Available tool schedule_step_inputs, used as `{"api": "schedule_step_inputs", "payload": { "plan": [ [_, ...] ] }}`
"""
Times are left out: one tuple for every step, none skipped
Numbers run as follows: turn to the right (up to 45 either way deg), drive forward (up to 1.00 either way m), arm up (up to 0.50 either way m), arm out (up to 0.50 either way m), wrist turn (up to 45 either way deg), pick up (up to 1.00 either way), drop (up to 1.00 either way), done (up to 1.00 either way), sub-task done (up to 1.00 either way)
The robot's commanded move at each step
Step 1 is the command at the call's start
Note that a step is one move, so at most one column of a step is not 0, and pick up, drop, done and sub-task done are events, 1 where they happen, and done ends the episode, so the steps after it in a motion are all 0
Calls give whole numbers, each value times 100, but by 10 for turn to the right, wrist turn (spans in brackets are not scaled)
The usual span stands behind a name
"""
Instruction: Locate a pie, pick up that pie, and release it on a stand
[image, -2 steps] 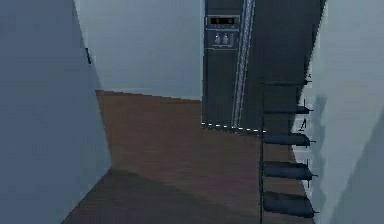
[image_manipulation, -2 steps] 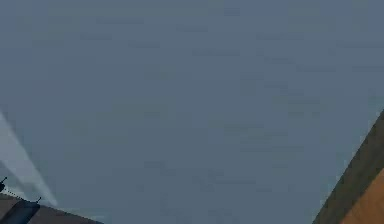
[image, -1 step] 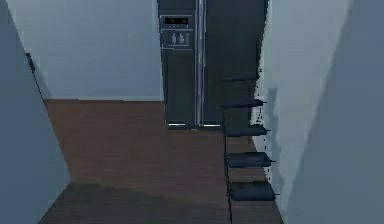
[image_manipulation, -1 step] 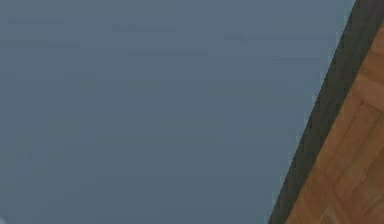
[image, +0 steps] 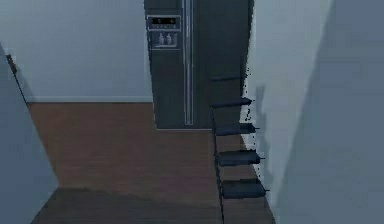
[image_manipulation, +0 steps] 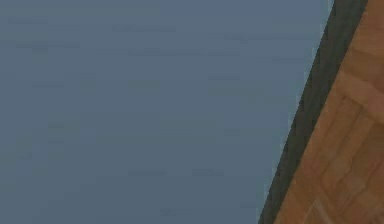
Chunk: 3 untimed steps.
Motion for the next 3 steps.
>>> {"api": "schedule_step_inputs", "payload": {
  "plan": [
    [0, 5, 0, 0, 0, 0, 0, 0, 0],
    [-270, 0, 0, 0, 0, 0, 0, 0, 0],
    [-30, 0, 0, 0, 0, 0, 0, 0, 0]
  ]
}}
